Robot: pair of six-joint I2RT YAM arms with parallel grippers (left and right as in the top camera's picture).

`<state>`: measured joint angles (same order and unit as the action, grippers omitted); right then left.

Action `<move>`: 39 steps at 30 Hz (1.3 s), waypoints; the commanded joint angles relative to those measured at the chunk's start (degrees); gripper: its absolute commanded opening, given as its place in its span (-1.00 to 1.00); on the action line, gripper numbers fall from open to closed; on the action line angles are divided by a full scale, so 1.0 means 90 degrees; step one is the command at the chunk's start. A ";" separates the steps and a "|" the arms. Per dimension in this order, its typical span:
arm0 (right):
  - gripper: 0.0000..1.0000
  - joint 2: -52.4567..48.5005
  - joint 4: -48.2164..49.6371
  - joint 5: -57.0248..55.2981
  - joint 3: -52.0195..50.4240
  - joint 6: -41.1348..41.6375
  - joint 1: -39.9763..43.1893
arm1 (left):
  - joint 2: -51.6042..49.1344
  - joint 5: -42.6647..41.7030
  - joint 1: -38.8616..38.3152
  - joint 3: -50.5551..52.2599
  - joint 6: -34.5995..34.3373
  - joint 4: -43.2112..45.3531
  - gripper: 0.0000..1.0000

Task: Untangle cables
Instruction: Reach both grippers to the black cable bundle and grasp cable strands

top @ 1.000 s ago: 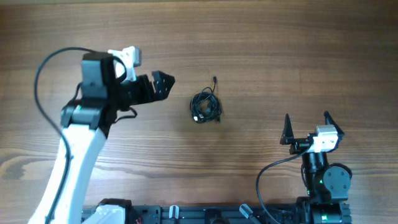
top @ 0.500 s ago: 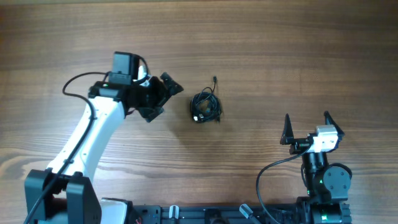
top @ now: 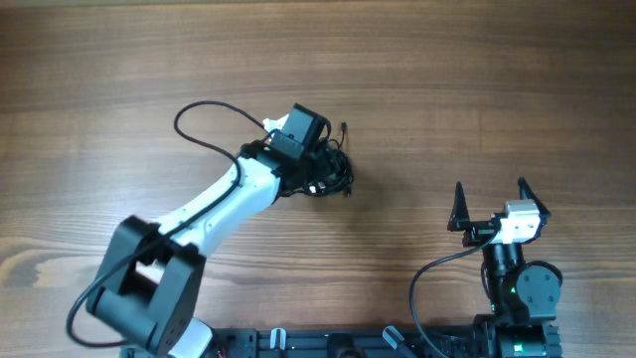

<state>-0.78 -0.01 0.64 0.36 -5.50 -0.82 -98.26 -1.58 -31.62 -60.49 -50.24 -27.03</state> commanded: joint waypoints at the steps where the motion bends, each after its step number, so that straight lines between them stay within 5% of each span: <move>1: 0.99 0.0039 0.0185 0.0134 -0.0007 -0.0046 -0.0027 | -0.0250 -0.0148 0.0007 -0.0053 -0.0206 0.0182 0.17; 2: 0.99 0.0039 0.0238 0.0583 -0.0007 0.0454 -0.0027 | -0.0253 -0.0148 0.0005 -0.0053 -0.0206 0.0228 0.00; 4: 1.00 0.0024 0.0243 0.2577 -0.0007 0.2885 -0.0027 | -0.0253 -0.0041 0.0005 -0.0053 -0.0211 0.0301 -0.20; 6: 1.00 0.0027 0.0406 0.2892 -0.0007 0.4619 -0.0027 | -0.0253 0.0049 0.0005 -0.0053 -0.0206 0.0289 -0.17; 7: 0.99 0.0027 0.0714 0.2936 -0.0005 0.4777 -0.0027 | -0.0253 0.0049 0.0007 -0.0053 -0.0206 0.0270 -0.14; 9: 1.00 0.0024 0.1768 0.2931 0.0223 0.4311 -0.0027 | -0.0265 0.0044 0.0000 -0.0053 -0.0211 0.0216 -0.09; 12: 0.99 -0.0168 0.0916 0.2174 0.1593 0.2987 -0.0027 | -0.0398 0.0044 0.0000 -0.0053 -0.0209 0.0119 0.07; 17: 1.00 -0.1795 -0.2749 0.1744 0.4289 0.1557 -0.0027 | -0.0585 0.0044 0.0000 -0.0053 -0.0211 0.0350 -0.60; 19: 1.00 -0.2727 -0.3687 0.1982 0.4872 0.1608 -0.0027 | -0.0585 0.0041 0.0000 -0.0053 -0.0211 0.0469 -0.64; 21: 1.00 -0.3296 -0.3670 0.2654 0.4877 0.1705 -0.0027 | -0.0585 0.0044 0.0000 -0.0053 -0.0206 0.0478 -0.92; 26: 1.00 -0.5008 -0.3568 0.3451 0.4852 0.4257 -0.0027 | -0.0457 -0.0180 0.0000 -0.0070 -0.0109 0.0461 -0.91; 33: 0.99 -0.7604 -0.3257 0.3767 0.4852 0.4109 -0.0566 | 0.1277 -0.0656 0.0000 -0.0129 0.0729 0.0823 -0.92; 39: 1.00 -0.8405 -0.1792 0.4362 0.4852 0.4413 -0.1219 | 0.2101 -0.1209 0.0000 -0.0129 0.0731 0.1042 -0.92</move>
<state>-75.40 -19.46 36.64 43.40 31.73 -9.91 -81.67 -7.31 -31.62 -60.80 -45.19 -19.20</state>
